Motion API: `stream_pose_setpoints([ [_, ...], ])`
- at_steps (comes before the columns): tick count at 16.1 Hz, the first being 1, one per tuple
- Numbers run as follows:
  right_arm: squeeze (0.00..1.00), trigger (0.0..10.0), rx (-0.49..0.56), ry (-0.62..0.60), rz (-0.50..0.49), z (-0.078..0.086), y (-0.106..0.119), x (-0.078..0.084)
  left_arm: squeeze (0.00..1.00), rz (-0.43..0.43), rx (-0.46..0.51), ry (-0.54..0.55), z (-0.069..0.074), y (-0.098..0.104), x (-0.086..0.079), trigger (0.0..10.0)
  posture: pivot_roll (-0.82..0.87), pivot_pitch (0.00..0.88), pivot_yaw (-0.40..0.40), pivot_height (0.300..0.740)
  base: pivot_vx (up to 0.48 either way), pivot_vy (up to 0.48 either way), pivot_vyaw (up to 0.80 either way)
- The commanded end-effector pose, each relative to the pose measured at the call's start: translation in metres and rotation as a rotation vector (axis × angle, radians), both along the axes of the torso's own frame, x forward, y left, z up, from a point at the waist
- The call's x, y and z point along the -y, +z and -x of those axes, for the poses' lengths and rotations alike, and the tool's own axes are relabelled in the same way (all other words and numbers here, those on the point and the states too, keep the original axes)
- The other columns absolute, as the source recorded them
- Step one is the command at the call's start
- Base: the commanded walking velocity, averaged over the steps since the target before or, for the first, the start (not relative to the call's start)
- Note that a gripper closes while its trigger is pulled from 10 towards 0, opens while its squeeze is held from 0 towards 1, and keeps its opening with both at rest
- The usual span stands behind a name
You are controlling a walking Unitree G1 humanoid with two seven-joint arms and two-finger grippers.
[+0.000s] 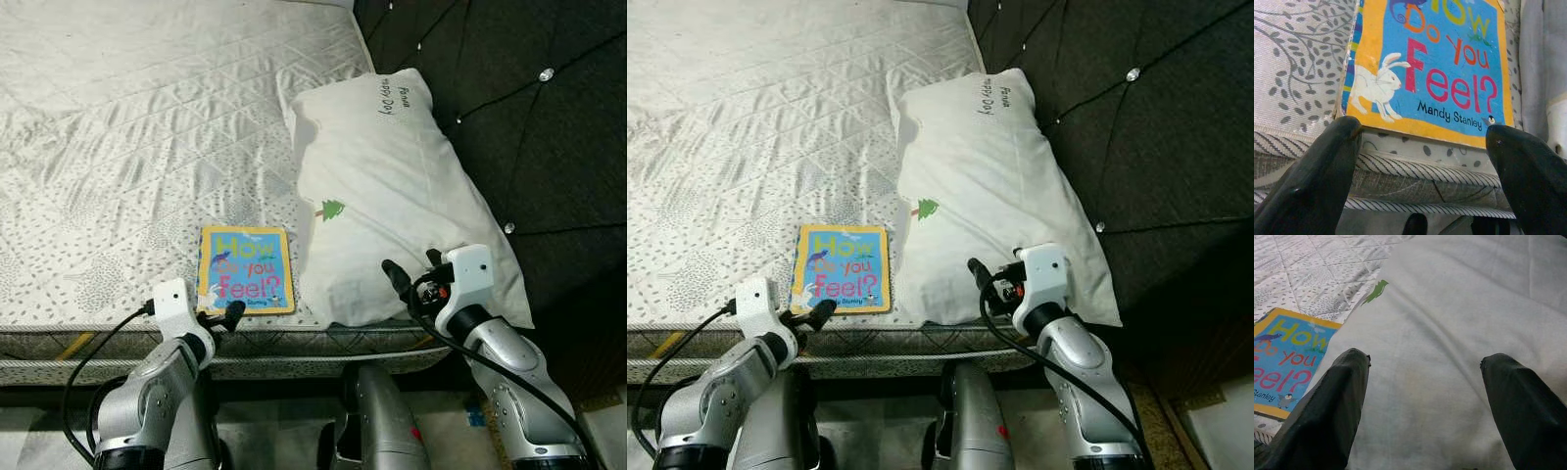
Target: Clean up the room
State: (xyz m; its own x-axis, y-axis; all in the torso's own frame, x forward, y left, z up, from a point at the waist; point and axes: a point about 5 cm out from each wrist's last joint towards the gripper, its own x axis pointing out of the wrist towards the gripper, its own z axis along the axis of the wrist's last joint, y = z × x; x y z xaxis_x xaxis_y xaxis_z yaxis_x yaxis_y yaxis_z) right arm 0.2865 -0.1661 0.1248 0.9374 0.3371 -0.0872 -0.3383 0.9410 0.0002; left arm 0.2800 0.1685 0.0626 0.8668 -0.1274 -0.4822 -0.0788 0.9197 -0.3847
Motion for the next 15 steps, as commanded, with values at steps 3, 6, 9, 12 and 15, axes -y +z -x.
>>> stream_pose_setpoints([
  [3, 0.00, 10.0, 0.017, -0.010, 0.009, 0.002, 0.006, 0.003, 0.00, -0.004, 0.004, -0.024, -0.003, -0.001, 0.007, 10.0, -0.08, 0.168, -0.118, 0.567, 0.000, 0.000, 0.00],
  [6, 0.00, 10.0, 0.020, -0.008, 0.007, 0.001, 0.006, 0.001, 0.00, -0.020, -0.008, -0.029, -0.002, -0.005, 0.007, 10.0, -0.07, 0.168, -0.117, 0.567, 0.000, 0.000, 0.00],
  [9, 0.00, 10.0, 0.024, -0.005, 0.008, 0.000, 0.006, 0.000, 0.00, -0.029, -0.016, -0.040, -0.003, -0.008, 0.008, 10.0, -0.08, 0.167, -0.115, 0.567, 0.000, 0.000, 0.00],
  [12, 0.00, 10.0, 0.026, -0.004, 0.007, -0.001, 0.007, -0.001, 0.00, -0.032, -0.016, -0.050, -0.005, -0.010, 0.011, 10.0, -0.07, 0.162, -0.114, 0.567, 0.000, 0.000, 0.00],
  [15, 0.00, 10.0, 0.030, 0.001, 0.006, -0.003, 0.007, -0.003, 0.00, -0.047, -0.033, -0.048, -0.005, -0.019, 0.007, 10.0, -0.07, 0.158, -0.115, 0.567, 0.000, 0.000, 0.00],
])
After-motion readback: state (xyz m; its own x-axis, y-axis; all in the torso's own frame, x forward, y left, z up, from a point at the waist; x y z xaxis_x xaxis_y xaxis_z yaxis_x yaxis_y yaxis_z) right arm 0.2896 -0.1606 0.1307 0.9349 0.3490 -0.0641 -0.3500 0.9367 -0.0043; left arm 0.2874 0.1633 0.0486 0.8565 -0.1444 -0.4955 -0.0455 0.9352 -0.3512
